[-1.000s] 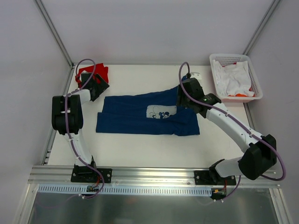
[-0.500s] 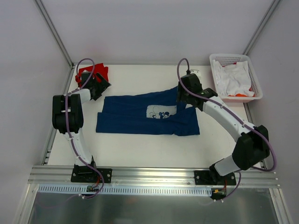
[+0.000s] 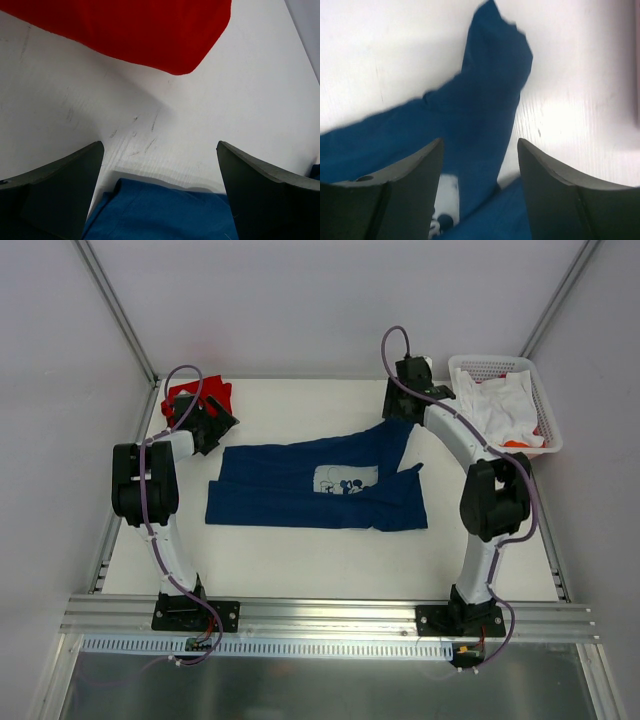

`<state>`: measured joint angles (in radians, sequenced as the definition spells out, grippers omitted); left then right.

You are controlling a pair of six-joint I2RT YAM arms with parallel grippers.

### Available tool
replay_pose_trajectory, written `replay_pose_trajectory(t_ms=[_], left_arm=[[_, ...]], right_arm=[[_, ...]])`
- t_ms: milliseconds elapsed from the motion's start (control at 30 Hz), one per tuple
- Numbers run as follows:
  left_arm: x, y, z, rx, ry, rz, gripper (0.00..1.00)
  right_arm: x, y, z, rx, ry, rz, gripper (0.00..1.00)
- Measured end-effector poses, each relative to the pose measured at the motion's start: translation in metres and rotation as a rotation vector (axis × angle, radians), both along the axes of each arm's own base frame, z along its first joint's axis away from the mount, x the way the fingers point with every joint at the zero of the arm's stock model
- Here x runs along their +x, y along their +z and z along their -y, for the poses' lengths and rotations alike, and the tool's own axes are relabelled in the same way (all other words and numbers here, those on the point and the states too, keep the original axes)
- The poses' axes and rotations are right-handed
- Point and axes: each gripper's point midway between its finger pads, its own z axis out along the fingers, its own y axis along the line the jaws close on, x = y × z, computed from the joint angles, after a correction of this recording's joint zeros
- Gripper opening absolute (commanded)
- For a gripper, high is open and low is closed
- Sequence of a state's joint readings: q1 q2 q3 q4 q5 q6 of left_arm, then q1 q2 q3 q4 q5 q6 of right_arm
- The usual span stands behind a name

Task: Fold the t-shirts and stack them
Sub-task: Grap the side of the flattened tshirt furthest away from the robot with both arms

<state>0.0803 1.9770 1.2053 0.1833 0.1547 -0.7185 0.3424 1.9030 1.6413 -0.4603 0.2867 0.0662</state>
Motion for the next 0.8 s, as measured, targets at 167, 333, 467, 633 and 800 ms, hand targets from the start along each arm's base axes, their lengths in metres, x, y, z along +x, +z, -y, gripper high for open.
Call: replay_pose_trajectory(t_ms=[167, 333, 467, 633, 800], left_arm=[[0.0, 0.0, 0.0, -0.001, -0.001, 0.0, 0.99], [0.0, 0.0, 0.0, -0.002, -0.002, 0.0, 0.99], [0.0, 0.0, 0.001, -0.003, -0.003, 0.0, 0.99], [0.0, 0.0, 0.002, -0.008, -0.009, 0.001, 0.99], [-0.001, 0.001, 0.004, -0.013, -0.016, 0.001, 0.99]], right_arm=[[0.04, 0.0, 0.004, 0.022, 0.002, 0.03, 0.64], [0.068, -0.029, 0.01, 0.055, 0.007, -0.006, 0.64], [0.083, -0.058, 0.018, 0.084, 0.004, -0.049, 0.64], [0.097, -0.082, 0.028, 0.13, 0.005, -0.072, 0.64], [0.11, -0.087, 0.031, 0.17, 0.029, -0.051, 0.65]])
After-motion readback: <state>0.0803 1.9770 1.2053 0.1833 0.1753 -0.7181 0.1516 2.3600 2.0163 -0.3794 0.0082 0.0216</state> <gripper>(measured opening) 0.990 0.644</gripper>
